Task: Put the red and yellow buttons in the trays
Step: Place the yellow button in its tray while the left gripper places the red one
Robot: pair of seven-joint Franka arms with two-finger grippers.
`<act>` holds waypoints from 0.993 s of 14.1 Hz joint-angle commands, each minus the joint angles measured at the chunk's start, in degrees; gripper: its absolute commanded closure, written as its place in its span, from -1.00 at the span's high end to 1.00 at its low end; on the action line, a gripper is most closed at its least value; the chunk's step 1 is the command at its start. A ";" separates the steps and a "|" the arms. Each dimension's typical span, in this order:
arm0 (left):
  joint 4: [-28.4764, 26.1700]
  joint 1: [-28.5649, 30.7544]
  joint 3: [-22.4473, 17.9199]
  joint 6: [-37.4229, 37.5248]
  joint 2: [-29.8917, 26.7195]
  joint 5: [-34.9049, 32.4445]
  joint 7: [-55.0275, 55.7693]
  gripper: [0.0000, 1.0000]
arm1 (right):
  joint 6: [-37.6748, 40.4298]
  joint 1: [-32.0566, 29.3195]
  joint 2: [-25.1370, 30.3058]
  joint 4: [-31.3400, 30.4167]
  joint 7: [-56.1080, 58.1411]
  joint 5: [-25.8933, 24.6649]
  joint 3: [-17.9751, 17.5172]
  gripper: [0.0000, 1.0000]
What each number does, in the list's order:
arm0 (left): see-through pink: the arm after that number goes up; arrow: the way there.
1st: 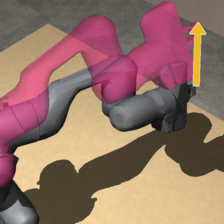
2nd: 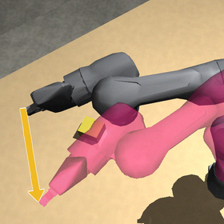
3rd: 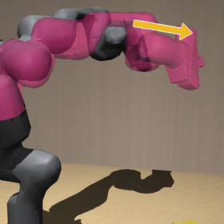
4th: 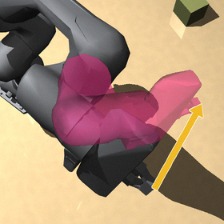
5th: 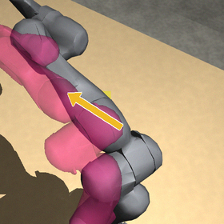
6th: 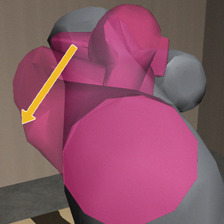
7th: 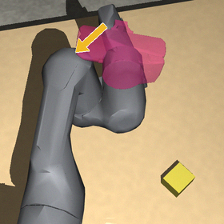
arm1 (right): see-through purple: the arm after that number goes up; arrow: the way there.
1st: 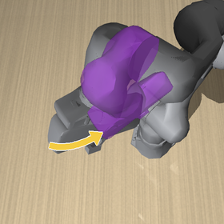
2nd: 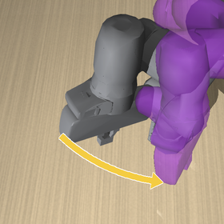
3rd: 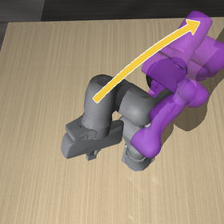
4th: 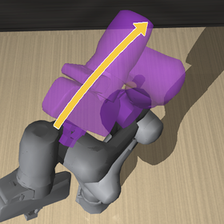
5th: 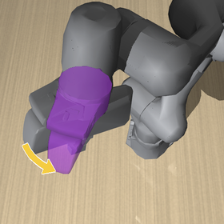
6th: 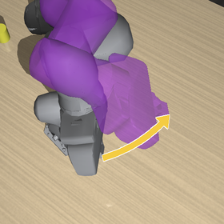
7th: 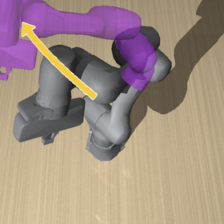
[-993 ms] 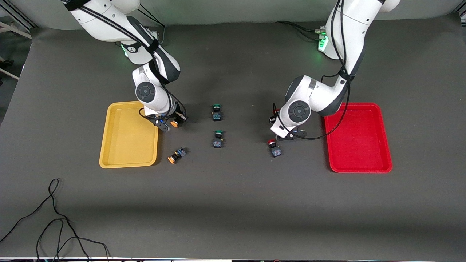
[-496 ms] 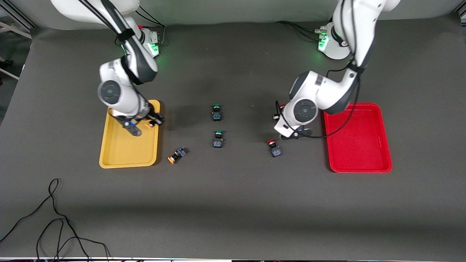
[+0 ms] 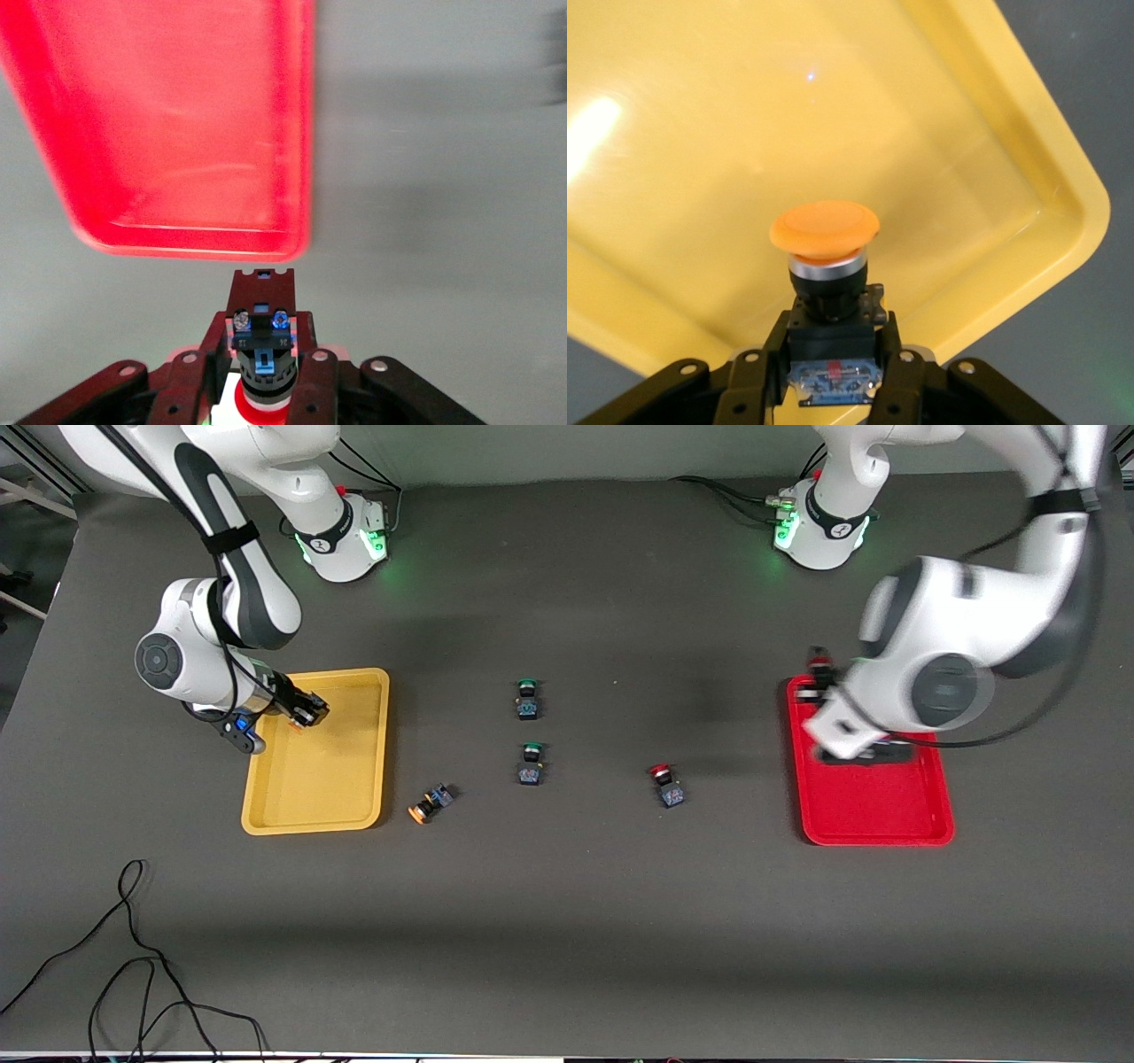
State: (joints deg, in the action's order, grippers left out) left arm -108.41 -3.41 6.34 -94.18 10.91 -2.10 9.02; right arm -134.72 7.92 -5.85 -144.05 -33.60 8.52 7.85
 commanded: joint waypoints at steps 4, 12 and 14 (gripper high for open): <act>-10.58 7.63 0.78 -17.68 5.86 -5.11 -8.05 -1.00 | -5.55 1.05 -4.43 0.26 1.52 2.12 -0.11 -0.25; -10.68 7.63 0.95 -19.48 7.99 -4.41 -7.70 0.97 | 0.75 1.40 -1.96 10.94 -3.38 2.12 -5.11 1.00; -7.54 7.02 1.39 -13.26 5.44 -4.41 -7.53 0.97 | 3.40 1.40 -4.77 18.59 -7.26 2.03 -8.36 1.00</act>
State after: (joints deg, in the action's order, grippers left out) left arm -118.21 4.46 7.42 -113.38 20.23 -6.13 0.99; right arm -134.87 8.88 -8.16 -132.89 -37.31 9.33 2.08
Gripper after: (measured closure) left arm 0.286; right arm 0.000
